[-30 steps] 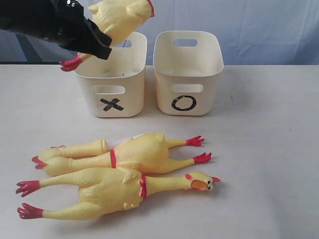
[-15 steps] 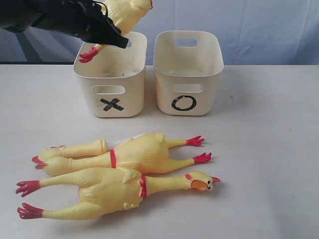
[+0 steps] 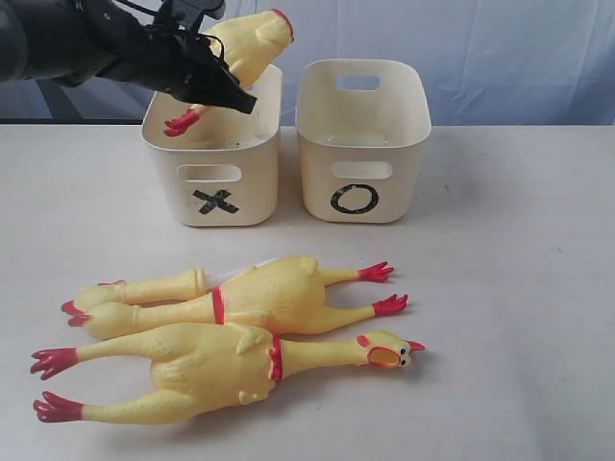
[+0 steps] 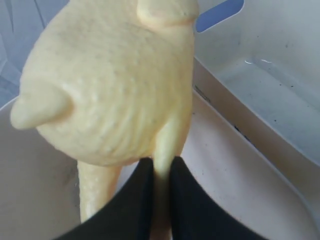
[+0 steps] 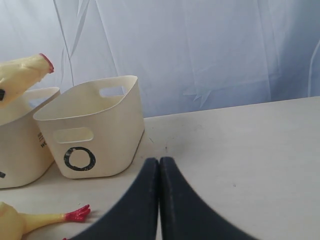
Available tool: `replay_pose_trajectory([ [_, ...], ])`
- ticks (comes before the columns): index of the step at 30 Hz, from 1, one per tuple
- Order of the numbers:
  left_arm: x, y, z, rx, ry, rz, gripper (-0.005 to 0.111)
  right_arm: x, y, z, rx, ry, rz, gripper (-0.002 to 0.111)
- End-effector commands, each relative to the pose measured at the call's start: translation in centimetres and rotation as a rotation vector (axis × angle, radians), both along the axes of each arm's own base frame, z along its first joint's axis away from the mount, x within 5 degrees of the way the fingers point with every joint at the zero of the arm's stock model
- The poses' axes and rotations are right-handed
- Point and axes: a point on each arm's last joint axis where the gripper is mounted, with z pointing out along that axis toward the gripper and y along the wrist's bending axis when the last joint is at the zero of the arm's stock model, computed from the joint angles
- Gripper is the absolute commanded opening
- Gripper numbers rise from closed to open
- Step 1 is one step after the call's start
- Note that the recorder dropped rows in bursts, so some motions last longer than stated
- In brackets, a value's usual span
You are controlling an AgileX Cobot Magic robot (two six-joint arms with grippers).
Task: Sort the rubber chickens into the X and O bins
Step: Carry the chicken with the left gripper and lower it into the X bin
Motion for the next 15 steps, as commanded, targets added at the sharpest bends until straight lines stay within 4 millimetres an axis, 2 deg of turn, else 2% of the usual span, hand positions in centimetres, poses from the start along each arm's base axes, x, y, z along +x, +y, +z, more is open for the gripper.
replay_pose_trajectory([
  [1,0.9,1.1,-0.2,-0.046,-0.001,0.082,0.0,0.0,0.0,-0.1,-0.002,-0.013,0.004,0.0],
  [8,1.1,2.1,-1.1,-0.022,0.041,0.086,0.0,0.0,0.0,-0.1,-0.002,-0.013,0.004,0.0],
  [15,1.2,1.9,-3.6,0.03,0.121,0.047,0.0,0.0,0.0,-0.1,-0.002,-0.013,0.004,0.0],
])
